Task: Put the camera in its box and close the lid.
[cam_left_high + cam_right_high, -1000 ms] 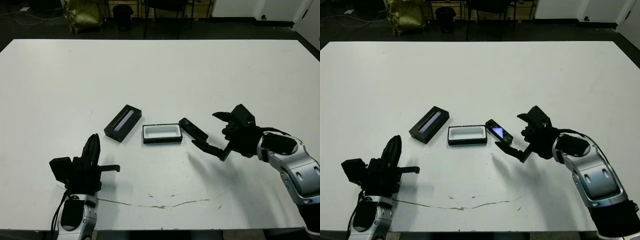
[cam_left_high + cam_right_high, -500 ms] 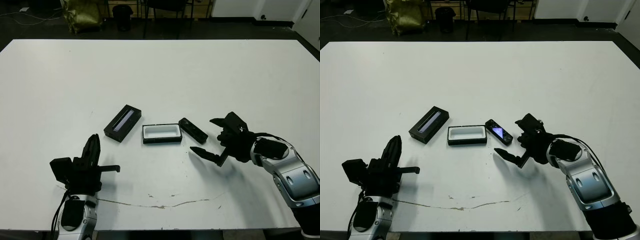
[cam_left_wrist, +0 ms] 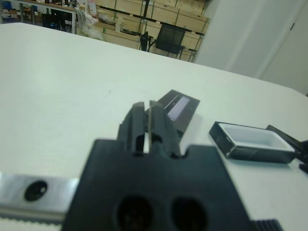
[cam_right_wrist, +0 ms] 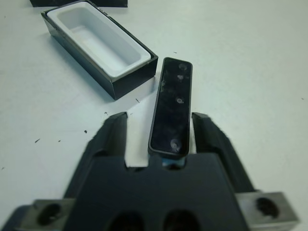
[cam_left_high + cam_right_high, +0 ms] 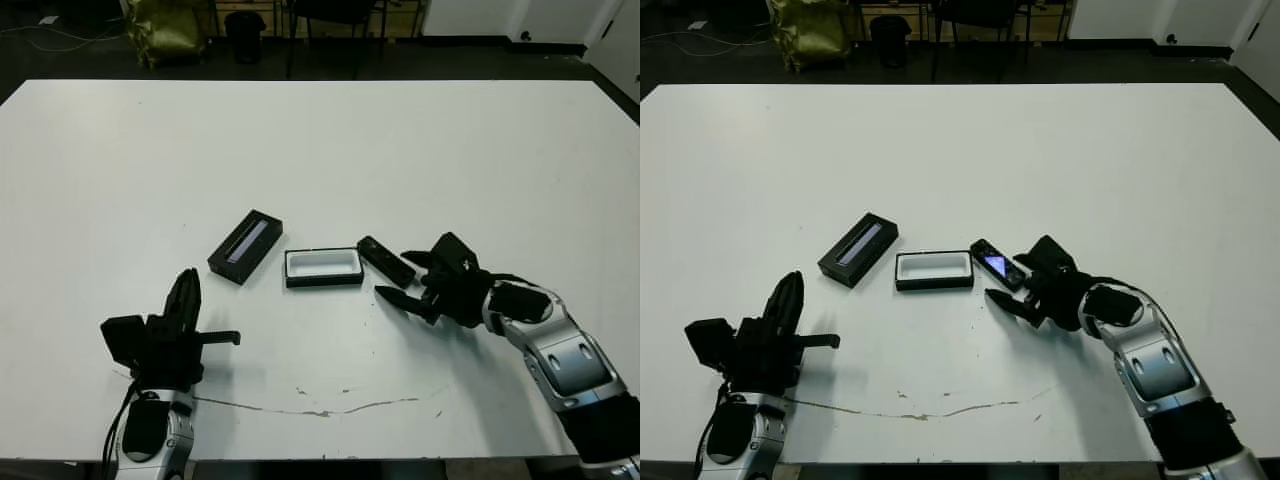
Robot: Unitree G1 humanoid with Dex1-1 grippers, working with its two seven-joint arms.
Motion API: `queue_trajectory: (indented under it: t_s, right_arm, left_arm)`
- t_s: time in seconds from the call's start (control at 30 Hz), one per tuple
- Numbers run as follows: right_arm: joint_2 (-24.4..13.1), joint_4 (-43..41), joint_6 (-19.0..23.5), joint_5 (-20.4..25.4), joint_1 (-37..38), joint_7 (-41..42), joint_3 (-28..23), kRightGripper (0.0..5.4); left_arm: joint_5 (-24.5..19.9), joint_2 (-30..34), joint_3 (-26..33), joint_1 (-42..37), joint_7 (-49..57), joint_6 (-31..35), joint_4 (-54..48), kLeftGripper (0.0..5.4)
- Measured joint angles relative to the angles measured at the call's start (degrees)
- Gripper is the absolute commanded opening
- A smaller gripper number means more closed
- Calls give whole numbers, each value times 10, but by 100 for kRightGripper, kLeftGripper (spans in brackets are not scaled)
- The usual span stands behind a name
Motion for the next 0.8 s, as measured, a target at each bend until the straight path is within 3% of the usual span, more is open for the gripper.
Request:
queue_trajectory:
  t_s: [0.1, 0.27, 0.47, 0.8]
  right_arm:
    - [5, -4, 26, -5, -9, -14, 8, 158]
    - [15, 2, 28, -7, -11, -31, 9, 72]
    - [8, -4, 42, -33, -28, -29, 28, 64]
    - [-6, -11, 42, -30, -26, -14, 20, 64]
  left_arm:
    - [2, 1, 0, 0, 1, 0, 0, 0]
    - [-1, -1, 0, 0, 4, 3, -3, 0]
    - [1, -1, -2, 2, 10, 8, -7, 0]
    - [1, -1, -2, 3, 15, 16, -10, 0]
